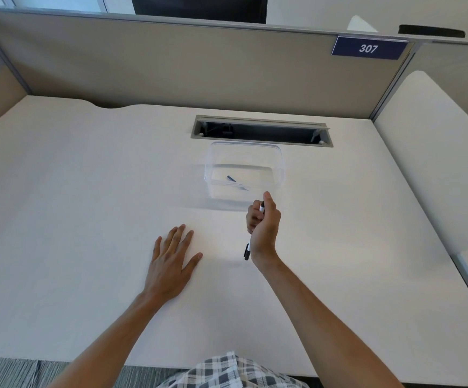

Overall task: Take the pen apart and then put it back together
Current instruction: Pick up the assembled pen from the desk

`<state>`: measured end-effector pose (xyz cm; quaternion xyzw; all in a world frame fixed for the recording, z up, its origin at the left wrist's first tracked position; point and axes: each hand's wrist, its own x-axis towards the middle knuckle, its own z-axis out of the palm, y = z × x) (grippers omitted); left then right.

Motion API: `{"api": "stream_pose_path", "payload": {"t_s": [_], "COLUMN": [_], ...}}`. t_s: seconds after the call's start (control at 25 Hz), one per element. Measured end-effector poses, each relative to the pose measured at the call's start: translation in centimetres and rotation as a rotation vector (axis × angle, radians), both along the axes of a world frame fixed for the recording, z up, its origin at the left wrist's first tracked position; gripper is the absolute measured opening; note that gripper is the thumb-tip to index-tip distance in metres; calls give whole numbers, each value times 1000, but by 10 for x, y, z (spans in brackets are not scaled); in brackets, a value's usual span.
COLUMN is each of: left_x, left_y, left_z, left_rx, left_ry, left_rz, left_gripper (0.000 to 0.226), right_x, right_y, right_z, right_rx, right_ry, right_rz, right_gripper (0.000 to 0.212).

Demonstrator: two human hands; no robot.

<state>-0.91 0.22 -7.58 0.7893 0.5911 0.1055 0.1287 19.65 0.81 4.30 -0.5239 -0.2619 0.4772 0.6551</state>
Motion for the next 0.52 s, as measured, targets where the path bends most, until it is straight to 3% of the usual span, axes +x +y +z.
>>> {"api": "stream_pose_path", "payload": {"t_s": [0.24, 0.52], "left_x": [0, 1], "left_y": [-1, -1], "left_z": [-1, -1], "left_rx": [10, 26], "left_ry": [-3, -17], "left_rz": [2, 3], "left_gripper": [76, 78], "right_x": [-10, -12], "right_y": [-6, -7], "right_z": [-17, -34], "right_rx": [91, 121], "right_ry": [-210, -286], "right_rz": [6, 13], "right_gripper": [41, 37]}}
